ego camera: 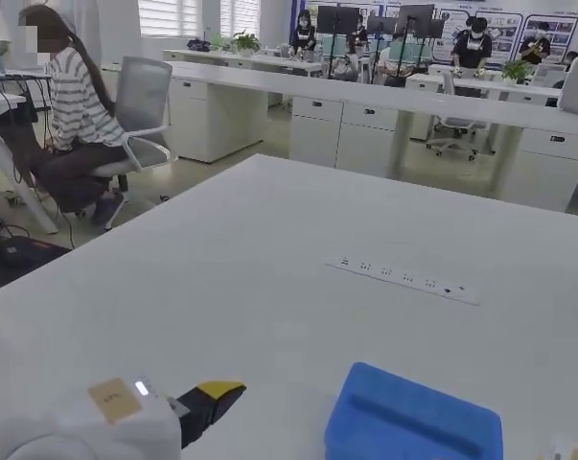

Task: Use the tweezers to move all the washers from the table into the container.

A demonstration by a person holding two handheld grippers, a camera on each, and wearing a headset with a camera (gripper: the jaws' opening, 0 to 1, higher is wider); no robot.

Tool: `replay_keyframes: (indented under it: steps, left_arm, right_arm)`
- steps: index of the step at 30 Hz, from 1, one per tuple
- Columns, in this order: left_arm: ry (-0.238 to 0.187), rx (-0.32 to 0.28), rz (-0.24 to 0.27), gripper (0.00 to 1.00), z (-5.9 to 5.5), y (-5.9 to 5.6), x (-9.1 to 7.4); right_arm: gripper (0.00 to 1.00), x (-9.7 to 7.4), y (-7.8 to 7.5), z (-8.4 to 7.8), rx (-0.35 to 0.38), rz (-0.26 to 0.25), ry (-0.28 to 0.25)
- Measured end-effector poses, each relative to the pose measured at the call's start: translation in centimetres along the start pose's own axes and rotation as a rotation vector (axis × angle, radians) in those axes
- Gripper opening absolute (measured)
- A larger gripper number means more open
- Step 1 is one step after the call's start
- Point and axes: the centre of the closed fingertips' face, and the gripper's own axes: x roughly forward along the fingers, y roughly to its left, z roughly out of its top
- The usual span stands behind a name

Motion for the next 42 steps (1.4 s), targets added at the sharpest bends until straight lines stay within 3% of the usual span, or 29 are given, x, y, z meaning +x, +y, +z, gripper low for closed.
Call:
replay_keyframes:
  steps: [23,26,28,32,42]
  left_arm:
    - [-0.004,-0.003,0.003,0.69,0.0,0.1,0.0]
    - [-0.006,-0.003,0.003,0.69,0.1,0.1,0.0]
    - [-0.007,-0.004,0.003,0.69,0.1,0.1,0.0]
    - [-0.008,-0.005,0.005,0.69,0.1,0.2,0.0]
    - [-0.017,-0.011,0.009,0.69,0.3,0.3,-0.1]
  right_arm:
    - [0.01,-0.4,4.8,0.0,0.047,0.098,-0.007]
    - [0.01,-0.4,4.9,0.0,0.049,0.097,-0.006]
    - [0.02,-0.4,4.6,0.2,0.103,0.091,-0.009]
    - [0.02,-0.6,4.4,0.8,0.135,0.109,-0.027]
    - [0.03,-0.5,5.3,0.3,0.111,0.145,0.015]
